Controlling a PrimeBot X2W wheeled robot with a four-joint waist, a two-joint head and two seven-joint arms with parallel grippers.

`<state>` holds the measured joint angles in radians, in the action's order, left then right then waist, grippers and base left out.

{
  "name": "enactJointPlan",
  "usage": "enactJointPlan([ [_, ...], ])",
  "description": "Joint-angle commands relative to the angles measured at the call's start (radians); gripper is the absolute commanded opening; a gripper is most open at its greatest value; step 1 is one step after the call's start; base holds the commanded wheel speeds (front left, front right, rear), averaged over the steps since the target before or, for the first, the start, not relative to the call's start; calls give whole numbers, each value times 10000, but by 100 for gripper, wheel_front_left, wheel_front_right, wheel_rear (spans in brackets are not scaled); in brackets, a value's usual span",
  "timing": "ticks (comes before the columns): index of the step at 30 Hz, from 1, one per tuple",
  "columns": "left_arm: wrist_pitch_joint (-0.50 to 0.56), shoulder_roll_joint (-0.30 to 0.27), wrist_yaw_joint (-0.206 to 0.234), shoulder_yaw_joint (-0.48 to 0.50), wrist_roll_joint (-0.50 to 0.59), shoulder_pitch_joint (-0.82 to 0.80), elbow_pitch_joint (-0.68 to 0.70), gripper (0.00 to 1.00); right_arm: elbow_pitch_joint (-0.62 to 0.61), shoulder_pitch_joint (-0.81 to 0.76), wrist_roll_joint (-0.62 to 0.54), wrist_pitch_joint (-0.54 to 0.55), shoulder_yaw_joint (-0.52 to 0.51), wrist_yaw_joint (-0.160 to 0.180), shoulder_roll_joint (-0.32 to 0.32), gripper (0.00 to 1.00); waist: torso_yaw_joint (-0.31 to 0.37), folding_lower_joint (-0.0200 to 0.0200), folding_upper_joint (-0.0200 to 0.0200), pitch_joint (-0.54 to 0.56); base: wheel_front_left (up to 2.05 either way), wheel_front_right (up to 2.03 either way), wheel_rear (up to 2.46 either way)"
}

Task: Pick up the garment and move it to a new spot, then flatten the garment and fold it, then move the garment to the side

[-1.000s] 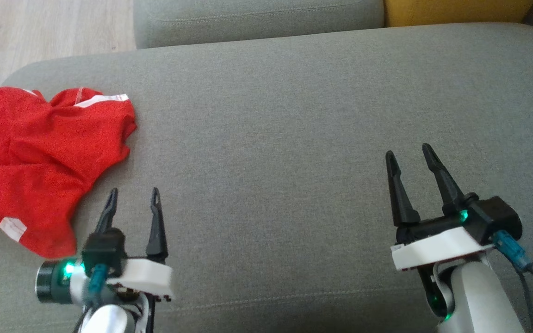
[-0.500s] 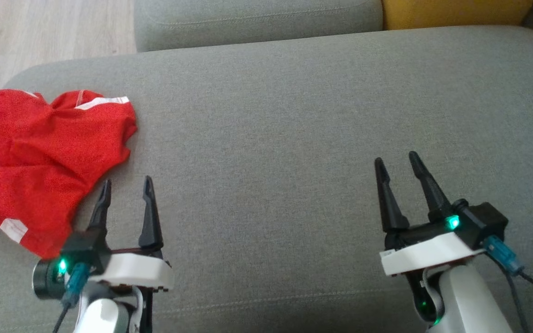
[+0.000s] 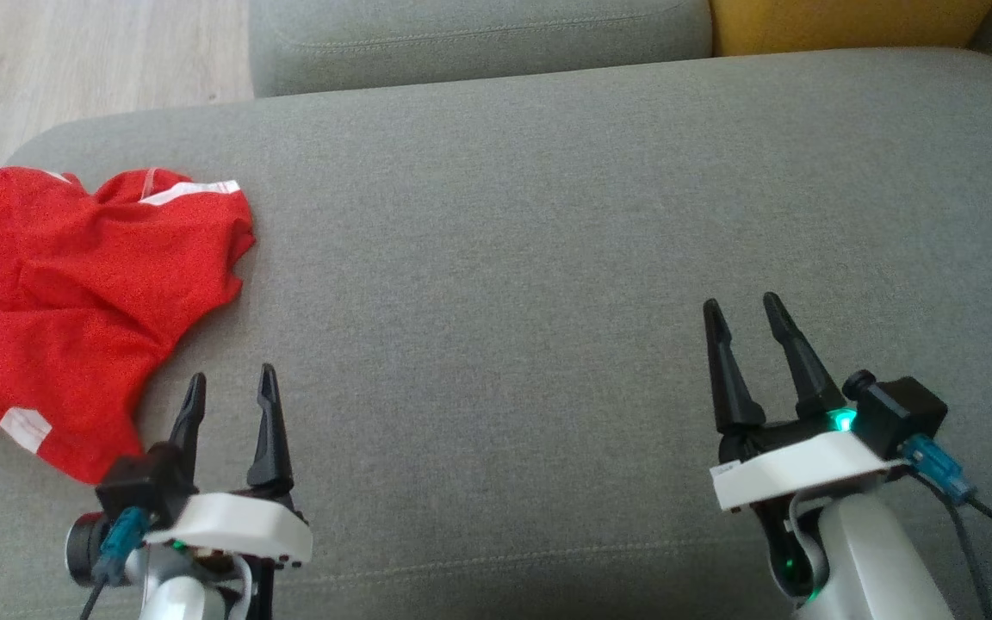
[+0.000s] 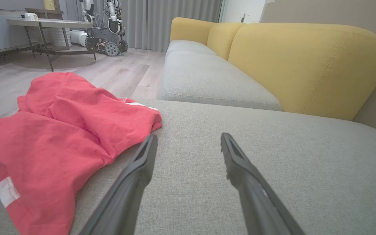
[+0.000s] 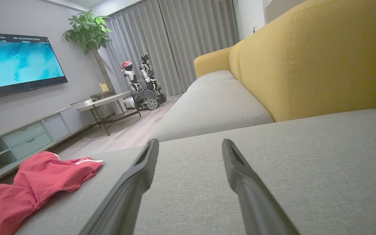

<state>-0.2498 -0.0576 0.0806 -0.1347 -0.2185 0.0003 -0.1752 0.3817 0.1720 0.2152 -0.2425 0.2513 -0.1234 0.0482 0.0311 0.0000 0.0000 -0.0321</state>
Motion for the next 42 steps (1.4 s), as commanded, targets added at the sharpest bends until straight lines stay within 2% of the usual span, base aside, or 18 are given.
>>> enactJointPlan([
  [1,-120,0,-49,391,16,-345,251,100,-268,533,-170,-13,156,-73,20,100,-2,0,0,2,0,0,0],
  [8,-120,67,-350,599,153,-386,97,100,-171,555,-429,-35,20,-73,20,100,7,0,0,-22,0,0,0],
  [20,-120,72,-264,472,-13,-510,130,100,-54,625,-338,-70,23,-73,20,100,-92,0,0,-73,0,0,0],
  [32,-120,73,-260,642,76,-493,195,100,30,508,-285,-55,734,-73,20,100,-1635,0,0,19,0,0,0],
  [42,-120,73,-209,887,34,-178,491,100,8,350,-181,-59,698,-73,20,100,-2915,0,0,161,0,0,0],
])
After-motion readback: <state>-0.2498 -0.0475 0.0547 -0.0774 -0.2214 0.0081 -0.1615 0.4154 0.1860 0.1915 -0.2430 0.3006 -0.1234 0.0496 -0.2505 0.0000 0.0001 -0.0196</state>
